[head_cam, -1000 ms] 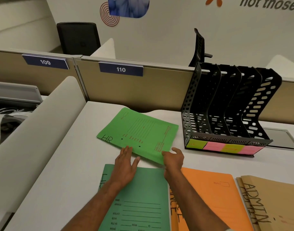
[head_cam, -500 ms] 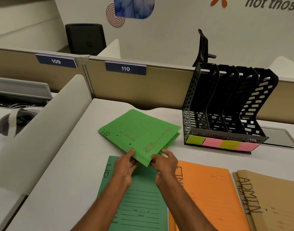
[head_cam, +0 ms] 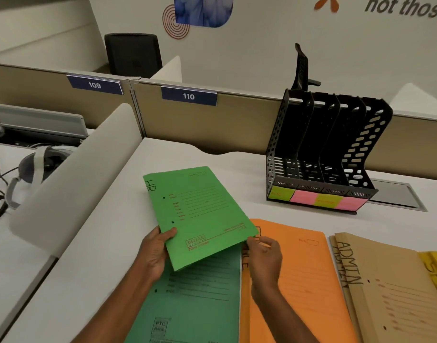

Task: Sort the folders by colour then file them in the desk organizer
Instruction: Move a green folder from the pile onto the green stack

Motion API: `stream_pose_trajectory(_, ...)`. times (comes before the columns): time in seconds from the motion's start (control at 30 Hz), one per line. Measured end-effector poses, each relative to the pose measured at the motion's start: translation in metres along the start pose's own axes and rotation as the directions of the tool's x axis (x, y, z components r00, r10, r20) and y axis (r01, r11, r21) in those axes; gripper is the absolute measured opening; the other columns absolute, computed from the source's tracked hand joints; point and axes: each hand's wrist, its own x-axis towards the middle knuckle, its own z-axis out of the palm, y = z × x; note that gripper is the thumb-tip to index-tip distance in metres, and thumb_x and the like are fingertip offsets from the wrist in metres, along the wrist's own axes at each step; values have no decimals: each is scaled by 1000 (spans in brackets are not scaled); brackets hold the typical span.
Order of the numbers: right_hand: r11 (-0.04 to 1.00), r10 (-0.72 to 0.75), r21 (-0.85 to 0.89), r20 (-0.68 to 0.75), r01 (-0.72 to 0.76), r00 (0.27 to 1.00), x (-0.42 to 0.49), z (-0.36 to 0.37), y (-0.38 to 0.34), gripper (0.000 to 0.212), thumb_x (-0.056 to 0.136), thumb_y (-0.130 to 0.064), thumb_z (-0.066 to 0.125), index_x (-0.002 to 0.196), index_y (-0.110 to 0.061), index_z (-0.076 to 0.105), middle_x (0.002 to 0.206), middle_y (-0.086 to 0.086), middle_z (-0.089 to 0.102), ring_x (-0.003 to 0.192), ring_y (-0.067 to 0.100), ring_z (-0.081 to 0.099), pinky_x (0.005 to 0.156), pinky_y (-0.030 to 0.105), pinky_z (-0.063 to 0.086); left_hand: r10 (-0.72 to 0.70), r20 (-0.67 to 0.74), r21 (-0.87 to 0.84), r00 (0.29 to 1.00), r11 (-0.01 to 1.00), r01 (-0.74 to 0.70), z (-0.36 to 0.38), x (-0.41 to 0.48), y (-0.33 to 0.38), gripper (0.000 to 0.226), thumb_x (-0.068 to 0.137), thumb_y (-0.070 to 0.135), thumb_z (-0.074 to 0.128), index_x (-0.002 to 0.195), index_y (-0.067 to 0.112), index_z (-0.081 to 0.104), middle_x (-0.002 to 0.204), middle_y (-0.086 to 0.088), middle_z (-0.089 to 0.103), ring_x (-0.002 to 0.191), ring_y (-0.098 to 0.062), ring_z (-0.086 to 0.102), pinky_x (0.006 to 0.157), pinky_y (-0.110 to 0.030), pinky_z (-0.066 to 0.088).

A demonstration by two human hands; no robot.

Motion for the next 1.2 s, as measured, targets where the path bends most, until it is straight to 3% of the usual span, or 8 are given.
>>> stream_pose_trajectory(0.13,978,-90,-169,169,119,981,9,-19,4,31,95,-26,64,123,-20,52,107,4,65,90,17,65,72,40,57,-10,59,36,998,999,8,-32,-27,-3,35,95,3,57,128,14,62,119,-11,73,107,-32,71,79,-44,60)
stream_pose_trajectory(0.3,970,-11,-208,472,124,882,-10,-31,26,18,96,-10,60,112,-16,62,101,3,74,83,17,75,70,36,62,-57,135,122,989,992,40,-70,-62,-12,36,98,8,53,132,17,60,122,-17,70,106,-39,70,78,-53,61)
stream_pose_trajectory(0.47,957,13,-267,433,114,902,-38,-44,61,30,91,3,60,115,-16,61,96,5,75,86,23,74,78,48,60,-21,110,299,994,954,-14,-91,-83,-28,40,100,12,53,137,26,56,117,-13,74,101,-40,72,81,-55,59)
stream_pose_trajectory(0.63,908,15,-384,431,168,902,-58,-54,82,46,90,-1,63,130,-22,52,90,2,72,78,11,72,61,22,57,80,43,445,996,891,-91,-96,-88,-39,48,97,10,61,139,33,52,104,-2,78,89,-28,77,69,-40,62)
stream_pose_trajectory(0.8,851,21,-474,464,228,886,-60,-57,78,49,88,-3,64,133,-19,52,93,-5,68,82,9,69,66,23,59,161,5,534,987,834,-139,-99,-91,-44,44,92,9,68,123,39,61,97,2,79,83,-21,77,65,-31,59)
stream_pose_trajectory(0.97,734,30,-579,549,355,835,-63,-59,70,46,88,-8,62,132,-19,53,80,-19,53,72,-3,56,51,6,41,235,17,679,972,711,-183,-101,-91,-45,41,91,10,69,123,34,62,102,1,70,86,-21,71,63,-29,55)
stream_pose_trajectory(1.13,638,69,-654,575,407,816,-63,-61,70,42,90,-16,62,131,-16,55,118,-2,68,85,5,61,57,5,45,278,-2,789,961,590,-169,-103,-89,-48,44,89,10,72,130,24,61,97,9,65,84,-13,67,60,-25,50)
stream_pose_trajectory(1.2,602,78,-675,582,427,810,-64,-62,70,39,90,-20,62,128,-16,55,122,1,68,94,12,66,66,14,53,284,-19,817,959,557,-149,-104,-88,-50,48,88,11,73,134,20,59,97,6,65,84,-14,67,62,-27,49)
